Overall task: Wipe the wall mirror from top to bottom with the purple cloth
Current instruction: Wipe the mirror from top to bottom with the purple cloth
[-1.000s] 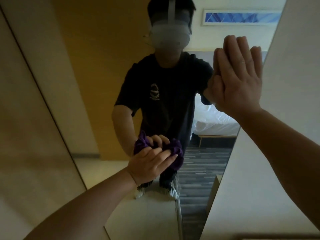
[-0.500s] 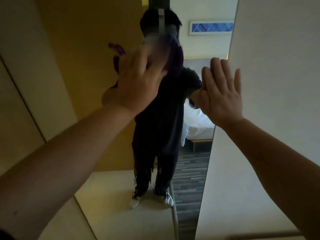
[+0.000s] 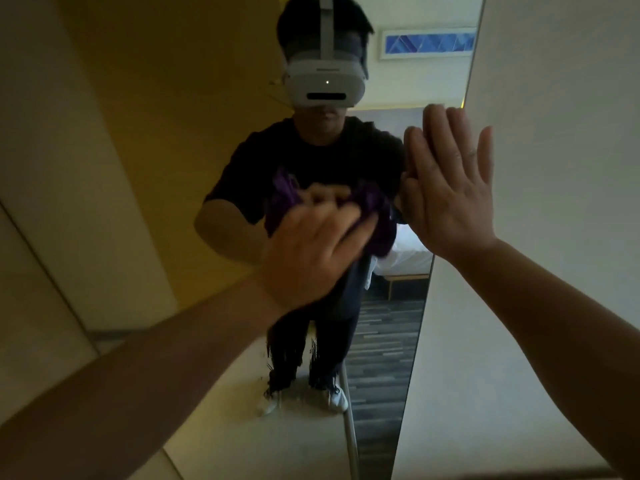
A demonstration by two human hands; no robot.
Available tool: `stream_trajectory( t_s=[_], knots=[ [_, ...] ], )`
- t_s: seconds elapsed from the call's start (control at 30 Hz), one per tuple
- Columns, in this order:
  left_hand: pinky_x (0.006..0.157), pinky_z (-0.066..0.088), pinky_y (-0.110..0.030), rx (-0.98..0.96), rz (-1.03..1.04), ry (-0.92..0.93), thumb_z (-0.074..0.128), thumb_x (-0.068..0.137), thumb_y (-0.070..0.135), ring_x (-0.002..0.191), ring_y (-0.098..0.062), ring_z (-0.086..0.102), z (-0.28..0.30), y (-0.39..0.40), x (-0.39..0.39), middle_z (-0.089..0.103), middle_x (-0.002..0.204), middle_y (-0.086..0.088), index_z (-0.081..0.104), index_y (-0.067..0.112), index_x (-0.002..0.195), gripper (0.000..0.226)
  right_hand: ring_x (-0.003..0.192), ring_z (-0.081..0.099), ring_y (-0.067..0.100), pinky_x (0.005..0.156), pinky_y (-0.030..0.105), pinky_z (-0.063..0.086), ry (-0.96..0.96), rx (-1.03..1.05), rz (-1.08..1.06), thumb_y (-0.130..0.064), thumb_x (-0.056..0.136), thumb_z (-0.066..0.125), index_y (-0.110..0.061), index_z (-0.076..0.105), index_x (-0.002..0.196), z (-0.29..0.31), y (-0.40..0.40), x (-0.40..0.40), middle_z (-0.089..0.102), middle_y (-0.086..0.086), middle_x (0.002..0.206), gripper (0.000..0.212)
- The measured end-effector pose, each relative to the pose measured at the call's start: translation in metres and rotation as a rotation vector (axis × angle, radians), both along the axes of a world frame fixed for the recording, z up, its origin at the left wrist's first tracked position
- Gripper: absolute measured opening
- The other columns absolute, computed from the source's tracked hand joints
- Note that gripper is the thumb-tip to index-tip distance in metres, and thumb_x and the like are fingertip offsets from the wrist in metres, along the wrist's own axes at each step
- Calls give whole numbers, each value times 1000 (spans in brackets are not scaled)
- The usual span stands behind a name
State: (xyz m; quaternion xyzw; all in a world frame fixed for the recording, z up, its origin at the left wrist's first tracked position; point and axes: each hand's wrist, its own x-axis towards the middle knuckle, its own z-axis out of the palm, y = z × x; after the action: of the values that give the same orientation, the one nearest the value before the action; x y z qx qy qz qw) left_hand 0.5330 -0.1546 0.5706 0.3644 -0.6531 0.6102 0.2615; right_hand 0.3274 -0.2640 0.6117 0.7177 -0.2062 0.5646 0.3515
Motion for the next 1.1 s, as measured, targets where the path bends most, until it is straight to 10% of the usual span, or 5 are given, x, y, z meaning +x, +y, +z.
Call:
stream_trajectory(
  t_s=[0.23, 0.43, 0.8, 1.1],
  knots=[
    [85, 43, -36, 288, 13, -55, 63, 96, 21, 103, -19, 55, -148, 20, 7, 52, 126, 0, 63, 24, 132, 37, 142, 27, 45, 115, 64, 19, 11, 54, 0, -26, 107, 38, -6, 36, 149, 2, 9, 0, 37, 27, 152, 47],
    [84, 46, -40, 370, -51, 46, 55, 101, 14, 101, -24, 57, -108, 34, -3, 54, 120, -5, 64, 17, 130, 30, 151, 16, 35, 123, 56, 8, 2, 273, 34, -30, 109, 24, -6, 28, 154, 4, 27, -27, 18, 16, 162, 51],
    [89, 43, -36, -189, -39, 220, 61, 91, 31, 108, -25, 55, 160, -36, -61, 66, 117, -7, 64, 20, 125, 36, 152, -3, 28, 124, 50, 4, 119, 394, -208, -24, 106, 38, -7, 17, 157, -18, -11, -75, 9, 17, 165, 57],
    [82, 45, -42, -89, -29, 50, 67, 96, 25, 98, -29, 64, 41, -39, -88, 68, 115, -9, 66, 15, 127, 33, 149, 21, 39, 122, 53, 14, 43, 253, -152, -28, 106, 44, -4, 31, 153, -25, -24, -72, 25, 22, 160, 54]
  ],
)
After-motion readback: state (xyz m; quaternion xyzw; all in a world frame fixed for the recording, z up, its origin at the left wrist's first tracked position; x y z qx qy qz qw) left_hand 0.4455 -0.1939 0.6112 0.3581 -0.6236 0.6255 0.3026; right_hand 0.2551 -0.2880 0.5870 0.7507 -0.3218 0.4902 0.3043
